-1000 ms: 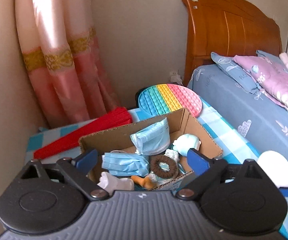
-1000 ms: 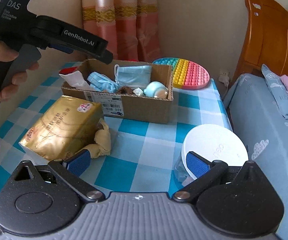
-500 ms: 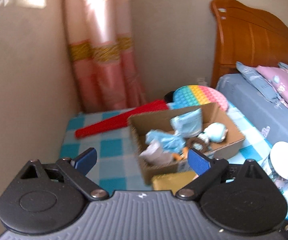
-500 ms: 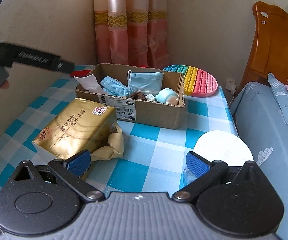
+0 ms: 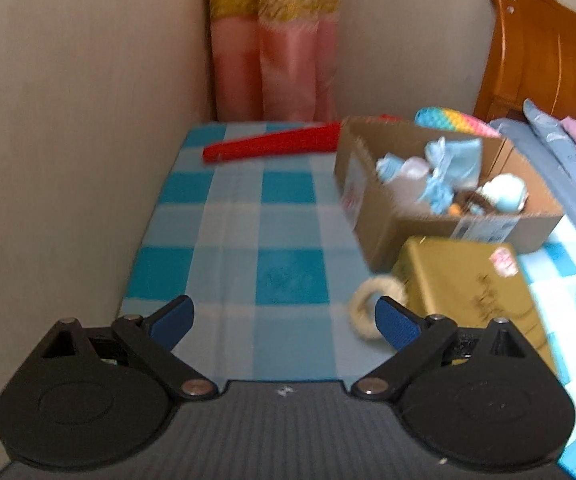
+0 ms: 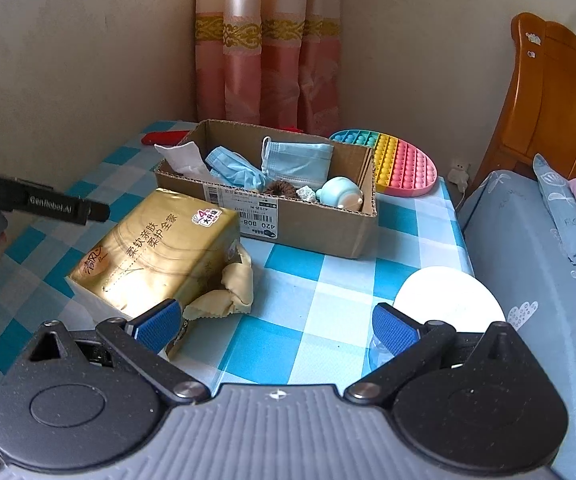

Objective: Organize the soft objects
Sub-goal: 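Move the left tool toward the cream fuzzy ring on the cloth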

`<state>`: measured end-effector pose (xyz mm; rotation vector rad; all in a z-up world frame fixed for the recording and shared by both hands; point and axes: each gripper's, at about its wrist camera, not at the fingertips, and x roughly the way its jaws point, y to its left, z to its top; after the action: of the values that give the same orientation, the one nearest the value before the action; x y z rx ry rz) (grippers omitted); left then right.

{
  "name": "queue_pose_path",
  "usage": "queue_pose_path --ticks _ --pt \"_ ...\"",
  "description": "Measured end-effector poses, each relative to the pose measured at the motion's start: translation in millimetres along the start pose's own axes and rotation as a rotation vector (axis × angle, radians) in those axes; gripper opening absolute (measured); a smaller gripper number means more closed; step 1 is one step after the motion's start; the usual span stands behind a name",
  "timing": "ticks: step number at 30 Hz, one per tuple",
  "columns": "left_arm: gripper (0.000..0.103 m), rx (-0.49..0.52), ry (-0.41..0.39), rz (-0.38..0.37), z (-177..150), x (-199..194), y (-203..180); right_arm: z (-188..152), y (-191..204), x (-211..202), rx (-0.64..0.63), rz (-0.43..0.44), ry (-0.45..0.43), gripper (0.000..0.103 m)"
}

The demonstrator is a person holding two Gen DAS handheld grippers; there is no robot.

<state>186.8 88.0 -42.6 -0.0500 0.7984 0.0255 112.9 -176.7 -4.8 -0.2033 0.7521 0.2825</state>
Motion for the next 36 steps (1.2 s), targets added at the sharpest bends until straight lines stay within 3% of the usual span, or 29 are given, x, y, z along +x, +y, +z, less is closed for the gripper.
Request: queue_pose_path --ticks 9,11,13,15,18,33,36 --pt "0.094 0.006 0.004 -0.095 -9 -2 7 5 11 6 -0.033 0.000 0.010 0.103" --pt "0.087 -0.001 0.008 -0.112 -10 -1 9 6 12 10 -0.032 0.001 0.017 0.103" --pt "0.067 -0.008 0.009 -0.115 -10 1 11 6 13 13 -0.034 0.000 0.024 0.103" --pt "0.057 -0.014 0.012 -0.118 -9 4 12 6 14 15 -0.036 -0.001 0.029 0.103" --pt "0.050 -0.015 0.018 -0.127 -8 8 13 5 14 15 -0.036 0.001 0.027 0.103" --pt "0.047 -0.032 0.065 -0.241 0 38 11 5 10 18 -0.024 -0.004 0.032 0.103" --pt "0.047 -0.031 0.060 -0.237 2 43 9 6 10 19 -0.023 -0.004 0.035 0.103"
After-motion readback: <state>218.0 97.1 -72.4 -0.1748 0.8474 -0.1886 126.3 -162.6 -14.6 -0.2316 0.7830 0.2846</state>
